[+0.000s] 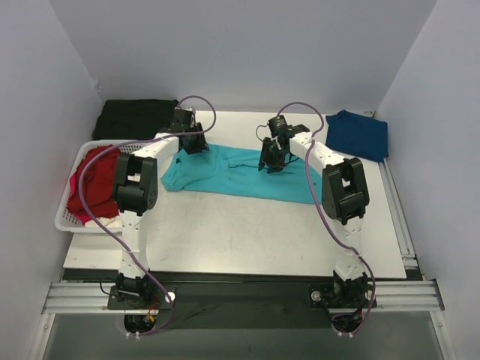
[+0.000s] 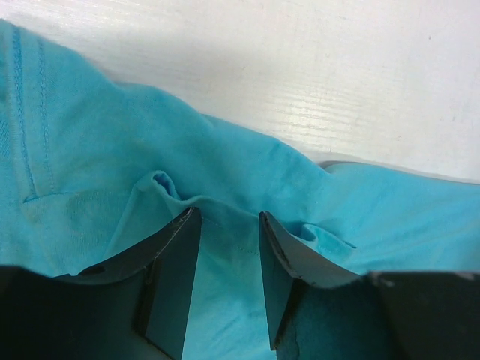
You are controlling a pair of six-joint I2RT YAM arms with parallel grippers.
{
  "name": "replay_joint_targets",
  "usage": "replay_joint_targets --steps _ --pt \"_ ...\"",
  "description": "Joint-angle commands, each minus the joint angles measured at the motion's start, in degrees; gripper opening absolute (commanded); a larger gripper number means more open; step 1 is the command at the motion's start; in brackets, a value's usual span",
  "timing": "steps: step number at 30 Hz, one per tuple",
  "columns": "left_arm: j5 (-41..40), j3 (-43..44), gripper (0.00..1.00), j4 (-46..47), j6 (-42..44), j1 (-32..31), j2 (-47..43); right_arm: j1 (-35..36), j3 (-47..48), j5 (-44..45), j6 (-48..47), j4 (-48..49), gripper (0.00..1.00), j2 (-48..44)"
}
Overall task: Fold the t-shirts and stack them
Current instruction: Fold the other side of the tshirt into a rectangle
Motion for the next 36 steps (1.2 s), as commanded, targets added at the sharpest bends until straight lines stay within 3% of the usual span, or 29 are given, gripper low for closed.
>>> replay_joint_targets --steps 1,8,16,36 --pt "0.38 -0.66 0.47 4.66 0.92 -0.15 -3.56 -0.07 2.34 -0.88 0.46 -1.94 0.35 0.16" --pt "-5.77 -4.53 0.47 7.12 1.27 0.11 -6.81 0.2 2.34 -1.06 0.55 -2.02 0.35 0.25" --pt "-5.78 -4.71 0.47 7.91 2.23 1.35 -8.14 0.46 3.48 -1.5 0.55 -2.37 0.35 1.12" --pt "-9.55 2.68 0.47 -2.8 1.27 2.4 -1.46 0.55 4.71 -1.24 0.73 -3.25 0.35 1.92"
